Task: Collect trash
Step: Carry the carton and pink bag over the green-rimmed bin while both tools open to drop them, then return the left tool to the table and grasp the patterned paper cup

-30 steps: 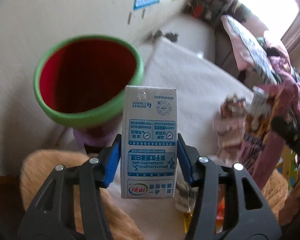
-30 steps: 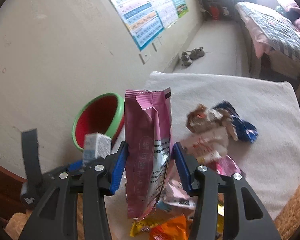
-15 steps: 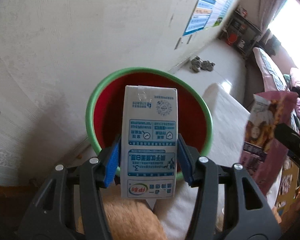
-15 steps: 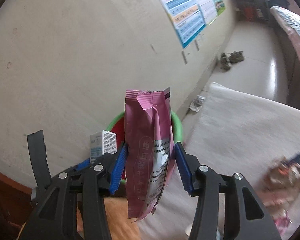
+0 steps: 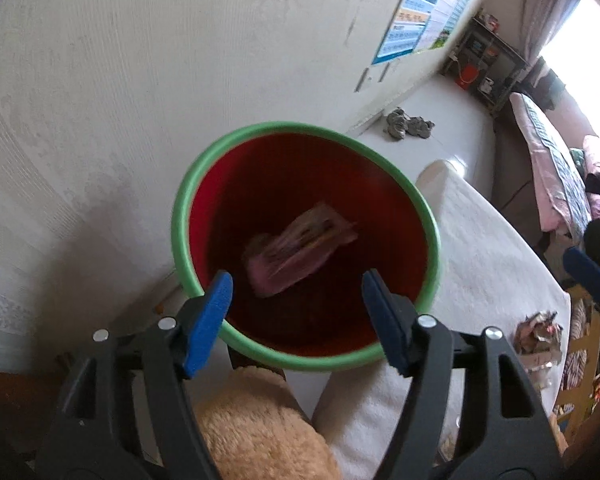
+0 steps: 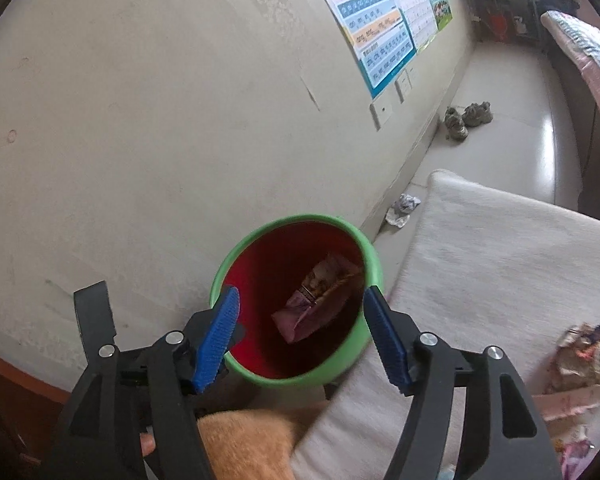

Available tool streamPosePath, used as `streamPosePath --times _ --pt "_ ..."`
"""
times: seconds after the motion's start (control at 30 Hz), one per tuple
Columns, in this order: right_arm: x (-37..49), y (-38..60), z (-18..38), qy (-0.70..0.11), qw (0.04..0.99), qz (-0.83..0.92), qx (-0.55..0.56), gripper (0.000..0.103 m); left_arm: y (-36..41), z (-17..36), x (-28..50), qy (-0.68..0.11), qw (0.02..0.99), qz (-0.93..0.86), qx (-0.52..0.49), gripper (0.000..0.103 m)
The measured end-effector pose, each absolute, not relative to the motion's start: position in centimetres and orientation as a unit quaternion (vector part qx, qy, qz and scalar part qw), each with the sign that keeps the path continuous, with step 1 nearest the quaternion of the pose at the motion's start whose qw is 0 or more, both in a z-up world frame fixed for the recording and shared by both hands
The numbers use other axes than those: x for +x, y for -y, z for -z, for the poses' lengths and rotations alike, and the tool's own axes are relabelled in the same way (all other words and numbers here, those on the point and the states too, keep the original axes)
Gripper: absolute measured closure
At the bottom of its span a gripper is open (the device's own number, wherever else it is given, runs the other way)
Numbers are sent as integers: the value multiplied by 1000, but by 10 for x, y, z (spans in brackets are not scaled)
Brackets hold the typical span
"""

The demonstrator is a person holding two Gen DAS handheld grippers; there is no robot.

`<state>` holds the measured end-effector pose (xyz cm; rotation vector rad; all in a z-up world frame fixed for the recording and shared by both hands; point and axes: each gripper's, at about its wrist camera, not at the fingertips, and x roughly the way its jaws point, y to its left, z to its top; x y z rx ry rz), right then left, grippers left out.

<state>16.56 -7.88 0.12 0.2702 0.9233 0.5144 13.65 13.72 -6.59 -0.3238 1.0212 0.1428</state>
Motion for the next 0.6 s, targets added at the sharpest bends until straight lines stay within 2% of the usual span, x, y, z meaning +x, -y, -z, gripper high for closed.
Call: streamPosePath --times 0.33,0.6 --pt "99 171 -26 -382 904 -176 73 39 -63 54 100 -496 855 22 -147 38" --pt "45 236 24 -419 904 -76 51 36 16 91 55 -571 805 118 -111 38"
